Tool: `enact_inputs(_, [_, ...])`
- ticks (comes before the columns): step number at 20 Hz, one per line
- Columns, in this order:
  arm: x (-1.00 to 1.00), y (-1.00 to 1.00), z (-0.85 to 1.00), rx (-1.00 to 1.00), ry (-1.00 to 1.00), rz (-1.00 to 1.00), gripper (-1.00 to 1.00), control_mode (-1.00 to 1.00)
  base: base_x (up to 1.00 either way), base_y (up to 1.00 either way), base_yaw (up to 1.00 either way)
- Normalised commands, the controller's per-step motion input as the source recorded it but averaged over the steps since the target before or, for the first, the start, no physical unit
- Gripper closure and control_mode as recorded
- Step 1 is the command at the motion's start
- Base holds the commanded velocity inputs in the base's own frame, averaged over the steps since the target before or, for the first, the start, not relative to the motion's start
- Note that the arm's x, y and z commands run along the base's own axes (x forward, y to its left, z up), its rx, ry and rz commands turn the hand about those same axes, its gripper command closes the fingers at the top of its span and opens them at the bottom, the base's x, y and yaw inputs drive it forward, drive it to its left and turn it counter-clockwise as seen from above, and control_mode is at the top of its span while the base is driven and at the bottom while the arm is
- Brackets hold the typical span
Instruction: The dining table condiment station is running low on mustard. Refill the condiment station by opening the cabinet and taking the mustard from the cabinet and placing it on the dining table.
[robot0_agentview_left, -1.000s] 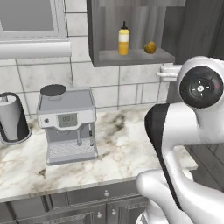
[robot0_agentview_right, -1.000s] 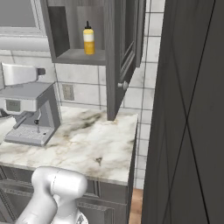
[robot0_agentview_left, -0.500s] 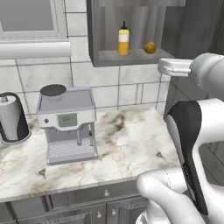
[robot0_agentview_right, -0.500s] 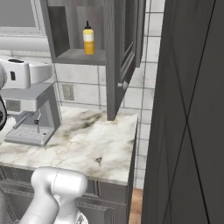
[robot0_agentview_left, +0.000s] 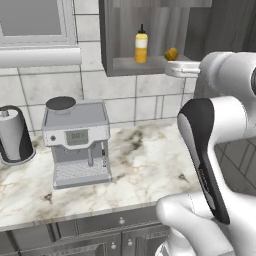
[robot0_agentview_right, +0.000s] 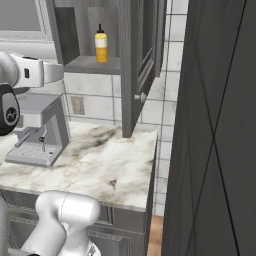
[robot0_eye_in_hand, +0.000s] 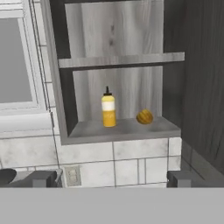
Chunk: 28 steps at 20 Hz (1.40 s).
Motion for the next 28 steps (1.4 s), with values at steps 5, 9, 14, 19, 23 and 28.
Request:
enact_inputs(5, [0.2, 0.0, 0.08, 0.0, 0.01, 0.0, -1.0, -1.0, 0.0, 0.0, 0.0])
enact_inputs(9, [0.24, -0.02, 0.0, 0.0, 0.0, 0.0, -1.0, -1.0, 0.0, 0.0, 0.0])
enact_inputs(14, [0.31, 0.0, 0.0, 0.0, 0.03, 0.02, -1.0, -1.0, 0.0, 0.0, 0.0])
enact_inputs(19, [0.33, 0.0, 0.0, 0.01, 0.03, 0.06, -1.0, -1.0, 0.0, 0.0, 0.0])
enact_inputs(23, [0.25, 0.0, 0.0, 0.01, 0.01, 0.06, -1.0, -1.0, 0.0, 0.0, 0.0])
enact_inputs(28, [0.19, -0.13, 0.0, 0.0, 0.04, 0.02, -1.0, -1.0, 0.0, 0.0, 0.0])
